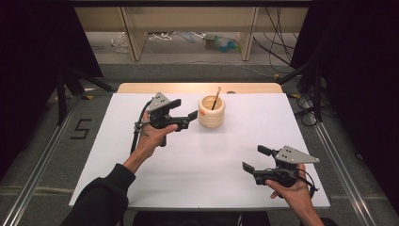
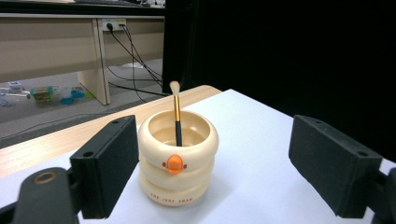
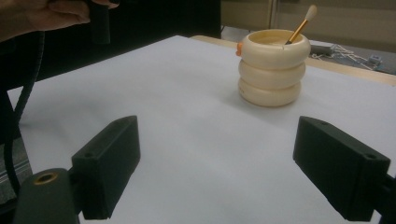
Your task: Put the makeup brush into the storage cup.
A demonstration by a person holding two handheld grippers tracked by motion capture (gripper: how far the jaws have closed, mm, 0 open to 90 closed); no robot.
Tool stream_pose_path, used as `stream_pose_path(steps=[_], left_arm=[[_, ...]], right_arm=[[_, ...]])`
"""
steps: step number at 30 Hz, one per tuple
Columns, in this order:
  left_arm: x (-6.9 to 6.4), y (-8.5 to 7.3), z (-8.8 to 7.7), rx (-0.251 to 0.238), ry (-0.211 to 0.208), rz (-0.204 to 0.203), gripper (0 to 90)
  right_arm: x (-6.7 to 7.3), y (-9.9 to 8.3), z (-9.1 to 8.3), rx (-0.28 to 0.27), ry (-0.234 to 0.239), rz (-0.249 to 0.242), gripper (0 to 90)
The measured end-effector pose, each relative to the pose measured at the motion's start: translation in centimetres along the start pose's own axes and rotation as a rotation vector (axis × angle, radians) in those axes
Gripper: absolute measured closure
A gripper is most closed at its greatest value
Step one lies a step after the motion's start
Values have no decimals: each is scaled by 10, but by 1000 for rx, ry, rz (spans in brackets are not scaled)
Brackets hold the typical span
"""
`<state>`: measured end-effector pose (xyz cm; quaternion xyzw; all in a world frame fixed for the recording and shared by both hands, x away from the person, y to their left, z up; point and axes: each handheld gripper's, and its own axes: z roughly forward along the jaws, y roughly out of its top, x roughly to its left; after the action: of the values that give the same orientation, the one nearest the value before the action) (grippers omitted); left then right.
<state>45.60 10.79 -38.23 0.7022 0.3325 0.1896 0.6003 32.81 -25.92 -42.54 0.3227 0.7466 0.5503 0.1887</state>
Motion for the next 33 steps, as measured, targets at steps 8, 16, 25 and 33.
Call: stream_pose_path(steps=[8, 16, 25, 33], left_arm=[[-3, -5, -5, 6, 1, 7, 158], [-5, -10, -10, 16, -1, 10, 158], [-4, -18, -23, 22, 7, 16, 158], [-4, -27, -37, 26, 11, 18, 158]], right_arm=[[1, 0, 0, 4, 6, 19, 157], [1, 0, 0, 3, 6, 20, 157], [1, 0, 0, -2, 5, 18, 156], [0, 0, 0, -4, 14, 26, 155]])
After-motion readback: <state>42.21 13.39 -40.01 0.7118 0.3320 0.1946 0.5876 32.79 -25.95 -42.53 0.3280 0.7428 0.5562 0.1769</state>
